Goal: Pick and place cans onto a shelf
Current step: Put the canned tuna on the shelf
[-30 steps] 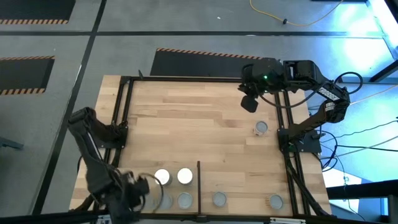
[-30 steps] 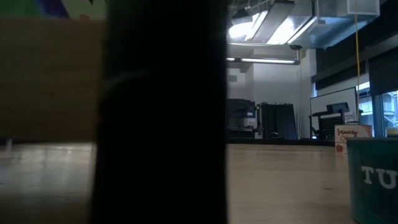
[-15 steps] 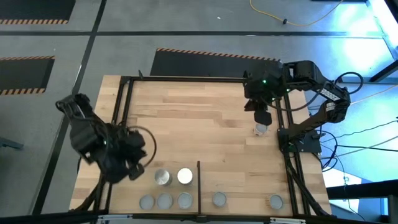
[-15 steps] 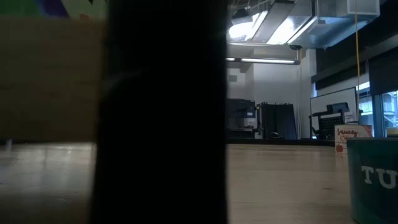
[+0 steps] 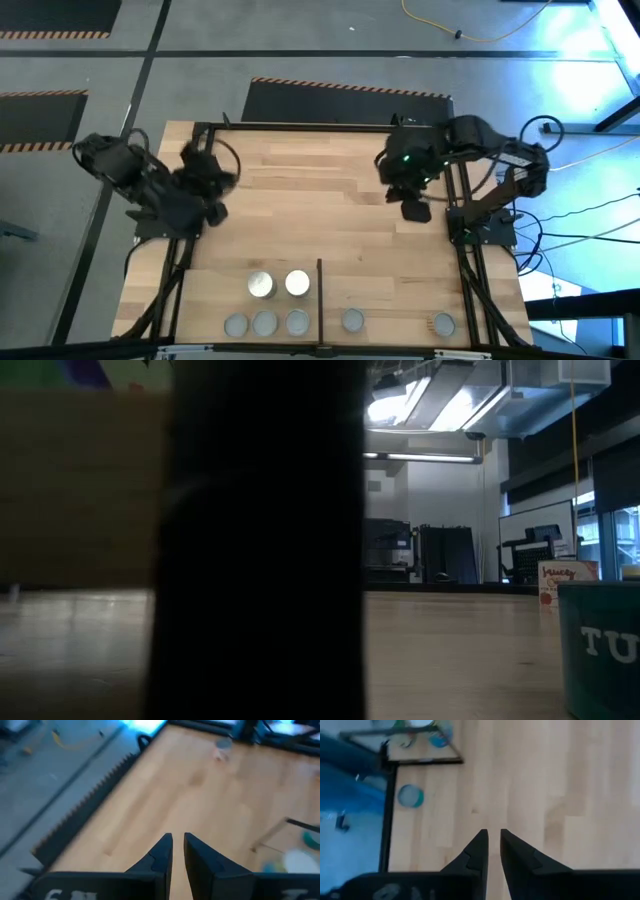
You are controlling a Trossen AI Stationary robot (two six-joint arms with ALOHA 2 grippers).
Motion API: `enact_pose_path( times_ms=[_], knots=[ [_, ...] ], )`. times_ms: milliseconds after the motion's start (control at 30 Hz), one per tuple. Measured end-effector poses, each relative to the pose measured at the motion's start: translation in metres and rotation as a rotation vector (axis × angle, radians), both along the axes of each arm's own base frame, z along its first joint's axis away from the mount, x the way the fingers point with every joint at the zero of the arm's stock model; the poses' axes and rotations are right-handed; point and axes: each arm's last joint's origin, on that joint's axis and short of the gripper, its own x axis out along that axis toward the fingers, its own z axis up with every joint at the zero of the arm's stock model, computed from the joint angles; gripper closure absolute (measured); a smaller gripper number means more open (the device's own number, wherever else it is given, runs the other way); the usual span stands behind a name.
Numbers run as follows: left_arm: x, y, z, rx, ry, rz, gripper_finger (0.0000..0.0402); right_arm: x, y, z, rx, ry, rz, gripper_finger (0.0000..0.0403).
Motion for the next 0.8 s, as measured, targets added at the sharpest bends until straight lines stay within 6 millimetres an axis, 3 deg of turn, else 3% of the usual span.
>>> enact_pose_path(
  times_ms=[233, 500, 800],
  knots=[
    [-0.03, 0.03, 0.014, 0.037, -0.061, 0.032, 0.036, 0.034, 0.028, -0.026, 0.011, 0.091, 0.148, 0.0395],
    [-0.055, 0.045, 0.021, 0.029, -0.108, 0.013, 0.036, 0.077, 0.054, -0.073, 0.01, 0.253, 0.173, 0.0369],
    [-0.057, 0.045, 0.021, 0.06, -0.088, -0.022, 0.036, 0.111, 0.08, -0.119, 0.14, 0.36, 0.271, 0.0366]
  ],
)
